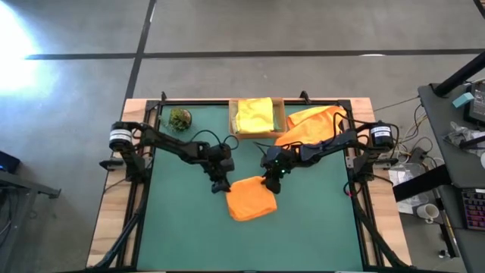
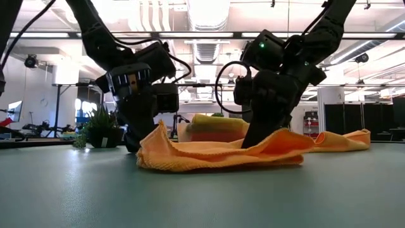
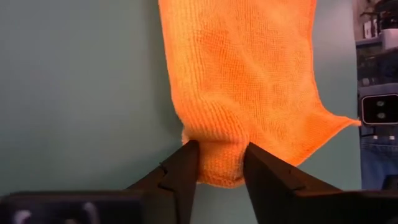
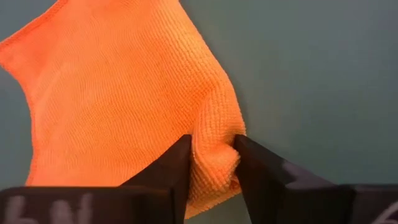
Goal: Fold microfiber towels
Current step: Stack the bottom orange microfiber towel on top of the yellow microfiber towel in the orange bin
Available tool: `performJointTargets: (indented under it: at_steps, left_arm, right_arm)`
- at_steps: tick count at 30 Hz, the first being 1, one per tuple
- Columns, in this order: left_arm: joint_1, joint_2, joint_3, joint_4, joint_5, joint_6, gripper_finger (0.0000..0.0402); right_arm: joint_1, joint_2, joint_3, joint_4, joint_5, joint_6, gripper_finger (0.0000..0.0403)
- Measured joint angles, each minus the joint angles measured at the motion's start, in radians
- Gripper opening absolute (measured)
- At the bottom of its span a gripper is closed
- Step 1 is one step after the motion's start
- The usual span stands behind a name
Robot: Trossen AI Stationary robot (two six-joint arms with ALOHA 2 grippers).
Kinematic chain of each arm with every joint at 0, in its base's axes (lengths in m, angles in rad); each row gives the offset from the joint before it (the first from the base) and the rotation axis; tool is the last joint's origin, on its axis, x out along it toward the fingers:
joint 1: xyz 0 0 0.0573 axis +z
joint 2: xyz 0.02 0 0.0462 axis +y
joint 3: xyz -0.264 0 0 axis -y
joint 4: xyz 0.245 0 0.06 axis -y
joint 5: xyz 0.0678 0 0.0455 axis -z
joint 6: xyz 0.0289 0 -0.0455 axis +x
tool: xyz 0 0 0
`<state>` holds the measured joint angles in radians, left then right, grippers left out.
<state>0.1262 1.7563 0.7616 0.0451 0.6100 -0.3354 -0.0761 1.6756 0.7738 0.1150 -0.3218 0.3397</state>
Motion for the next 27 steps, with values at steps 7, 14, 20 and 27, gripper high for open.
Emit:
performJointTargets:
  at_steps: [7,14,20,27]
  left_arm:
    - [-0.012,-0.006,-0.001,0.006,-0.026,0.003,0.0019]
    - [-0.012,-0.022,-0.002,0.005,-0.039,0.010,0.0009]
    - [-0.011,-0.036,-0.002,-0.003,-0.077,0.035,0.0005]
    - [-0.010,-0.042,-0.002,-0.004,-0.091,0.039,0.0004]
  right_arm:
    - [0.000,0.000,0.002,-0.005,-0.005,0.033,0.0095]
    - [0.001,-0.006,0.002,-0.011,-0.024,0.057,0.0095]
    - [0.002,-0.017,0.002,-0.014,-0.047,0.080,0.0093]
    - [0.002,-0.017,0.002,-0.012,-0.074,0.132,0.0089]
